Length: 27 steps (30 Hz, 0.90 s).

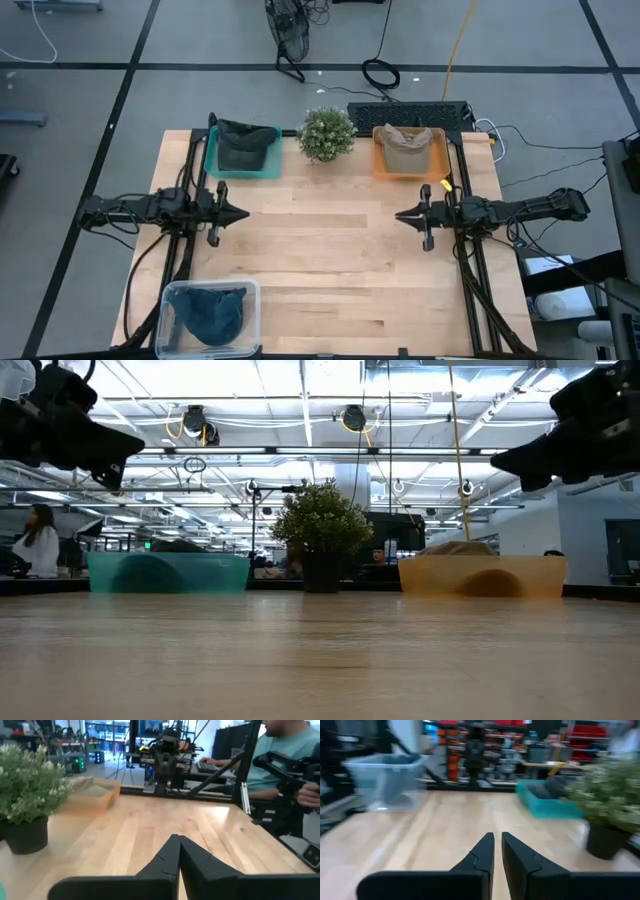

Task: Pick & Place hat
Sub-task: Return to Home Position

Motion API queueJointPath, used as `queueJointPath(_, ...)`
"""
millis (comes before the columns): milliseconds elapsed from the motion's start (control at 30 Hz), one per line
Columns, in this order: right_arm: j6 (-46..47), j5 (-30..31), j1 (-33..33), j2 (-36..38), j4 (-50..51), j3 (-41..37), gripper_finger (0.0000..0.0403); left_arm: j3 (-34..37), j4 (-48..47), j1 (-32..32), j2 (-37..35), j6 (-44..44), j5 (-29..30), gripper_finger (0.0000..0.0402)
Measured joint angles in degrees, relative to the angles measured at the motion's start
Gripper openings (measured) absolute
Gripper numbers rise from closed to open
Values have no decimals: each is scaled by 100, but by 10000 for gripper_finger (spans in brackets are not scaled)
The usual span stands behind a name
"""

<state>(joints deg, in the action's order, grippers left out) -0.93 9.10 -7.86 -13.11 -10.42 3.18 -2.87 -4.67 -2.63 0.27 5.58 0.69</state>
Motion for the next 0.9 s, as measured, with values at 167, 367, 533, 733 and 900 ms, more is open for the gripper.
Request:
queueJointPath(167, -10, 783, 5, -4, -194, -231, 22, 0, -4, 0, 31, -442, -59, 15)
queueJointPath(367, -202, 874, 4, -4, -364, -231, 22, 2, 16, 0, 83, -408, -33, 4)
queueJointPath(533, -587, 954, 4, -6, -353, -231, 22, 4, 23, 0, 83, -350, -20, 26)
queueJointPath(733, -611, 883, 4, -6, -345, -232, 22, 9, 47, 0, 83, -347, -20, 58)
queueJointPath(900, -586, 884, 4, -6, -347, -233, 22, 9, 49, 0, 83, -341, -22, 71)
